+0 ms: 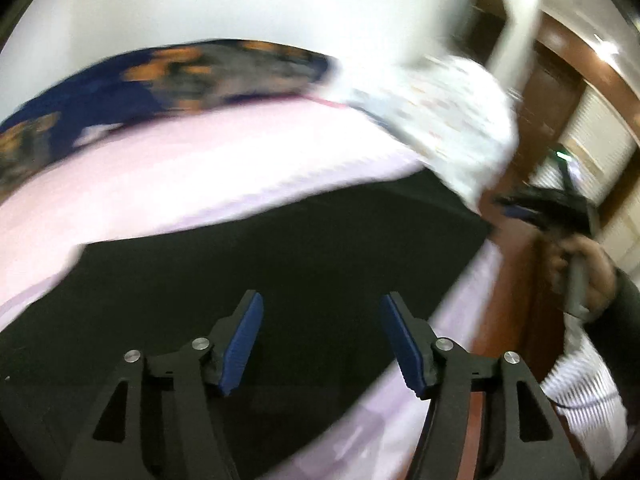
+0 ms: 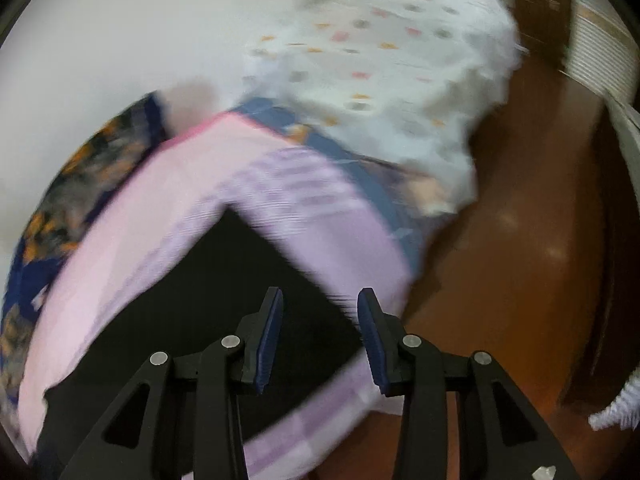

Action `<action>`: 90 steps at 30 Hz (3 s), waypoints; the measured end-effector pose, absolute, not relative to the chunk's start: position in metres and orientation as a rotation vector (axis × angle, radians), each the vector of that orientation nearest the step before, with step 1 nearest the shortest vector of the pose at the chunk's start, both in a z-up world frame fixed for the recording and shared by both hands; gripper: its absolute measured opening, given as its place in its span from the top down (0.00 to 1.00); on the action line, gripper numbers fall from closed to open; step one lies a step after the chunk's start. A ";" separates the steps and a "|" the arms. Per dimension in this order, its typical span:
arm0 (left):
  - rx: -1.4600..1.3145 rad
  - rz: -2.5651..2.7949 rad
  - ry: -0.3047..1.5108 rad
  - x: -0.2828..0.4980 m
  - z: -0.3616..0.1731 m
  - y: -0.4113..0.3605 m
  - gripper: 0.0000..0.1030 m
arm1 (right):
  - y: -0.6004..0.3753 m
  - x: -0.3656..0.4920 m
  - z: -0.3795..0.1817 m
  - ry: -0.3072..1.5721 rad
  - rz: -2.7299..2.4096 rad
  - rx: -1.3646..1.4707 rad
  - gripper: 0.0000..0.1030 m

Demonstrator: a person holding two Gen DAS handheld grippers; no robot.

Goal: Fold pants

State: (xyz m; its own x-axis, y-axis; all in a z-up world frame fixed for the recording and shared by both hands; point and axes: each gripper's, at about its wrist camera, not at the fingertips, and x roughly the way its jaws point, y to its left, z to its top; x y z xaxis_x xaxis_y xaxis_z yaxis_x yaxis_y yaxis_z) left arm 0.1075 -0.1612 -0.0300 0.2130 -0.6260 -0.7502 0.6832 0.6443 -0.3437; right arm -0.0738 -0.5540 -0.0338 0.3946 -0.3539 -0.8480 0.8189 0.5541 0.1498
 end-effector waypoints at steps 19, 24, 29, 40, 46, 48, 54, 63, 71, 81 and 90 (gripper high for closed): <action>0.028 -0.382 1.026 0.166 -0.087 0.034 0.39 | -0.265 0.204 -0.054 1.175 0.263 0.313 0.64; 0.029 -0.406 1.014 0.167 -0.091 0.044 0.39 | -0.205 0.242 -0.076 1.259 0.413 0.226 0.64; -0.016 -0.430 1.012 0.172 -0.093 0.054 0.41 | -0.182 0.262 -0.100 1.342 0.445 0.182 0.64; -0.082 -0.450 1.038 0.186 -0.098 0.076 0.63 | -0.168 0.276 -0.105 1.297 0.432 0.154 0.93; -0.050 -0.459 1.050 0.187 -0.100 0.075 0.66 | -0.167 0.276 -0.108 1.296 0.389 0.153 0.82; -0.039 -0.450 1.052 0.185 -0.098 0.073 0.66 | -0.169 0.271 -0.097 1.270 0.343 0.147 0.71; -0.019 -0.433 1.005 0.163 -0.075 0.059 0.48 | -0.189 0.213 -0.039 1.158 0.293 0.140 0.71; 0.045 -0.507 1.049 0.125 -0.085 0.032 0.46 | -0.217 0.087 -0.053 1.218 0.159 0.144 0.71; 0.124 -0.476 1.069 0.105 -0.096 0.032 0.46 | -0.289 0.021 -0.069 1.210 -0.120 0.249 0.71; 0.100 -0.432 1.077 0.103 -0.092 0.032 0.45 | -0.438 -0.065 -0.052 1.098 -0.536 0.457 0.74; 0.127 -0.602 1.032 0.097 -0.065 -0.024 0.41 | -0.516 -0.127 -0.055 0.882 -0.629 0.892 0.70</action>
State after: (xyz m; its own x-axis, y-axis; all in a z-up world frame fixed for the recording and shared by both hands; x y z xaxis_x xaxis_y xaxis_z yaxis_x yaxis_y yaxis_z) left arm 0.0970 -0.0239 -0.0655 0.3681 -0.4094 -0.8348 0.5255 0.8323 -0.1765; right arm -0.1266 -0.5155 -0.0545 0.5034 -0.1090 -0.8571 0.7747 0.4963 0.3919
